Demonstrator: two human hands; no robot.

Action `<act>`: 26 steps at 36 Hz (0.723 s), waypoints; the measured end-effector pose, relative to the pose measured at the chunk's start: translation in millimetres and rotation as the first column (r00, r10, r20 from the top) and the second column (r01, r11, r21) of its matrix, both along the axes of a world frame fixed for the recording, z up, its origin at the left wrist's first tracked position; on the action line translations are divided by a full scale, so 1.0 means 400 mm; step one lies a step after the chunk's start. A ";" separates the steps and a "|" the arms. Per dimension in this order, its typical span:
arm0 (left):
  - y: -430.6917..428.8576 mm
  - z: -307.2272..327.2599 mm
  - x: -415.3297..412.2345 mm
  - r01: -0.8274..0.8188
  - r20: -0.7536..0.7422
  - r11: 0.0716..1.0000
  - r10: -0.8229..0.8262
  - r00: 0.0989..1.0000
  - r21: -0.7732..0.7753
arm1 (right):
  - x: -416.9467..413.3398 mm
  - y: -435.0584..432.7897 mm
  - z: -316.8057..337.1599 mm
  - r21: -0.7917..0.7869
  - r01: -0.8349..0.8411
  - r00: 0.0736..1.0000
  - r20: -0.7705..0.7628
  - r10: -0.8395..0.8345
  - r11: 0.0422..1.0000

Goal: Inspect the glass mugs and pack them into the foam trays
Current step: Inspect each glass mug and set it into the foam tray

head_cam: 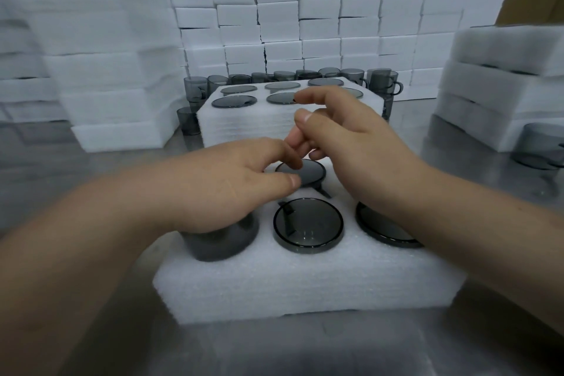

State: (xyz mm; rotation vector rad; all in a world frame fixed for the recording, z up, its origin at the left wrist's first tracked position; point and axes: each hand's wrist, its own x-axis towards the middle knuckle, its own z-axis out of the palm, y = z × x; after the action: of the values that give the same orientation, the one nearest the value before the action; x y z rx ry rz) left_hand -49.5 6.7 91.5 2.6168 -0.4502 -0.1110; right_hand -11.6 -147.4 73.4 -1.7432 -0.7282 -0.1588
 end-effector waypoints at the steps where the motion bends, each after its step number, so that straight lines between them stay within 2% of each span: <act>1: -0.008 0.004 -0.003 -0.009 -0.005 0.999 0.010 1.000 0.037 | 0.000 0.001 0.000 0.005 -0.001 1.000 -0.005 0.001 1.000; 5: -0.016 -0.010 0.007 0.065 -0.032 0.990 -0.061 0.998 0.128 | -0.005 0.005 0.002 0.037 -0.033 0.999 -0.032 0.034 0.999; 8: -0.014 -0.013 0.013 0.053 -0.029 0.982 -0.048 0.998 0.184 | -0.008 0.008 0.002 0.029 -0.047 0.998 -0.036 0.048 0.998; 19: -0.017 -0.024 0.022 0.116 -0.040 0.981 -0.111 0.993 0.155 | 0.001 0.006 -0.004 -0.033 -0.045 0.999 -0.033 0.044 0.998; 26: -0.020 -0.028 0.025 0.128 -0.031 0.971 -0.125 0.992 0.199 | -0.001 0.007 -0.002 -0.030 -0.059 0.997 -0.045 0.058 0.998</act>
State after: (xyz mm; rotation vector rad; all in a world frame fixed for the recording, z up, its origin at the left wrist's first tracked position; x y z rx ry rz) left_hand -39.3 -1.3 80.1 2.7800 -0.6294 -0.2340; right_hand -12.1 -144.8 72.6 -1.7477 -0.7523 -0.0697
